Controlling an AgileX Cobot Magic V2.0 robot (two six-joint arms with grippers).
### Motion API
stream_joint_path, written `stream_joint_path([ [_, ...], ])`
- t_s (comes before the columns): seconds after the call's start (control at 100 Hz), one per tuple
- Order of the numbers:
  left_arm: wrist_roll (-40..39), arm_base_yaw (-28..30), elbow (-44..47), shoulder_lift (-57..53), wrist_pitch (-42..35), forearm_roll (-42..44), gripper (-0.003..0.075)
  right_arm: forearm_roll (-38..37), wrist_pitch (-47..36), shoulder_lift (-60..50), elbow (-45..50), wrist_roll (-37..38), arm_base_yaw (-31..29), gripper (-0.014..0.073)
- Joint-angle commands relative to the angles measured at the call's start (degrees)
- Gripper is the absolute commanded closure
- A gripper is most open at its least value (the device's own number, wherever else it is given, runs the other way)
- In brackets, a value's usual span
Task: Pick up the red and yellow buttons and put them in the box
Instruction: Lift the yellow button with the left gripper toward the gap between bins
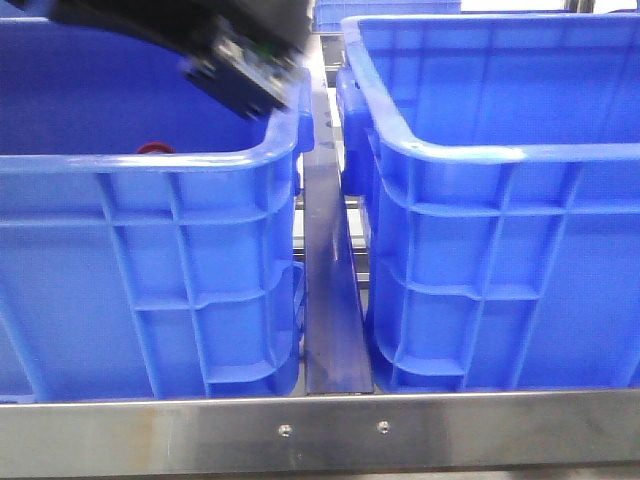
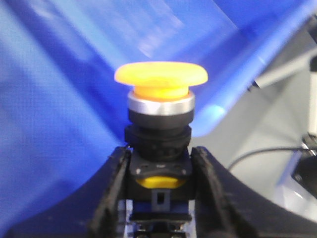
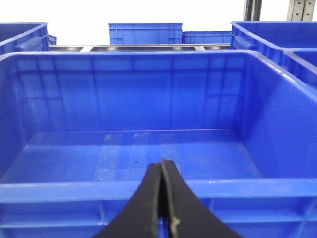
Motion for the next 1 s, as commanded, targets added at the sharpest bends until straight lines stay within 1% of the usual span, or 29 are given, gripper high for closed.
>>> stream_joint_path([
  [0.0,0.0,-2.1,-1.7,0.2,-4.7,-1.7,0.0693,-0.5,-4.5,-1.0,0.3,-0.4,0.0,0.0662],
  [0.31,0.0,-2.8,-1.7,0.5,-3.6,-1.7,0.0693,-0.4,-6.2,-1.0,0.2,-0.4,0.0,0.0662],
  [0.42,0.0,-2.8,-1.7,0.5,-3.6,-1.7,0.0693,1.0,-6.0,-1.0,-0.8,0.6,0.0,0.0662],
  [0.5,0.0,-2.8,-1.7,0.5,-3.6,-1.7,0.0693,1.0,-2.3,-1.0,-3.4,0.6,0.0,0.0662],
  [0.64,0.0,-2.8,-1.7,0.5,-3.6,-1.7,0.0693,0.9,6.8,0.5,-9.4,0.6,0.0,0.0662],
  [0.85,0.0,-2.8,-1.7,0.5,-3.6,-1.7,0.0693,1.0,15.1,6.3,-18.4,0.6,0.0,0.0662],
  [0.99,0.0,-2.8,-1.7,0.5,-3.6,-1.7,0.0693,1.0,24.1,12.3,-25.4,0.6,0.0,0.0662],
])
